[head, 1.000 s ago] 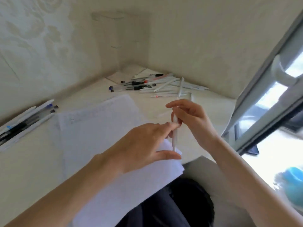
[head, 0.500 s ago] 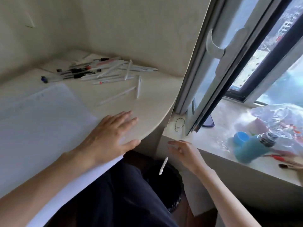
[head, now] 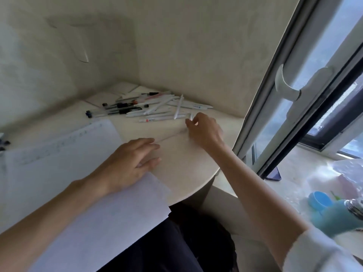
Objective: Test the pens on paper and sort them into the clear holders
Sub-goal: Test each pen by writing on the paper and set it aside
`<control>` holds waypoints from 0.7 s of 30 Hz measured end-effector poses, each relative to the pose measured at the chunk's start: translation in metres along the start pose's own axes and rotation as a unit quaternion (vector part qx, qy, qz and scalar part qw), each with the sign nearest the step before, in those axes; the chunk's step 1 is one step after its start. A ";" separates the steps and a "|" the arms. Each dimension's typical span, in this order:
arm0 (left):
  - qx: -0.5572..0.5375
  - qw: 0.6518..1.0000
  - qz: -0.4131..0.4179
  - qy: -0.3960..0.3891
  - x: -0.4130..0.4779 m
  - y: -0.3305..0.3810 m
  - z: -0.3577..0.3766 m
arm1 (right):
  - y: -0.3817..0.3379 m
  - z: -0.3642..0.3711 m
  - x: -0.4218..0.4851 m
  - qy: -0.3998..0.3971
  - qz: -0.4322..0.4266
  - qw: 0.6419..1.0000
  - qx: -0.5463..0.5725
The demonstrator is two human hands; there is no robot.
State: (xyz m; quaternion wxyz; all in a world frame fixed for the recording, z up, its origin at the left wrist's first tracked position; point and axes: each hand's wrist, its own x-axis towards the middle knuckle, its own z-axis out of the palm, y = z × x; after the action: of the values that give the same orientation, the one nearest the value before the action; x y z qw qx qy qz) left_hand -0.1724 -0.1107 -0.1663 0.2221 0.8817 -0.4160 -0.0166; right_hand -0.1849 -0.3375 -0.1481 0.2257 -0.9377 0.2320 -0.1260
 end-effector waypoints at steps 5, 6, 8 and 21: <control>0.012 1.000 -0.002 0.025 -0.015 -0.014 -0.004 | -0.010 0.008 0.027 -0.019 0.044 0.998 -0.028; 0.011 1.000 -0.005 0.027 -0.019 -0.016 -0.006 | -0.012 0.005 0.028 -0.023 0.052 0.998 -0.018; 0.012 0.999 -0.010 0.037 -0.026 -0.024 -0.012 | -0.012 0.001 0.027 -0.014 0.053 0.998 0.024; 0.048 0.983 -0.138 0.110 -0.111 -0.093 -0.053 | -0.137 0.048 -0.023 0.020 -0.240 0.970 0.020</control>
State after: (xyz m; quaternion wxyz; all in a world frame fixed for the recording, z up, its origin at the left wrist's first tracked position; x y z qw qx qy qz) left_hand -0.1661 0.0427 -0.1737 0.2197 0.9366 -0.2641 0.0695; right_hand -0.1368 -0.2002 -0.1272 0.2026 -0.9587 0.0017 -0.1997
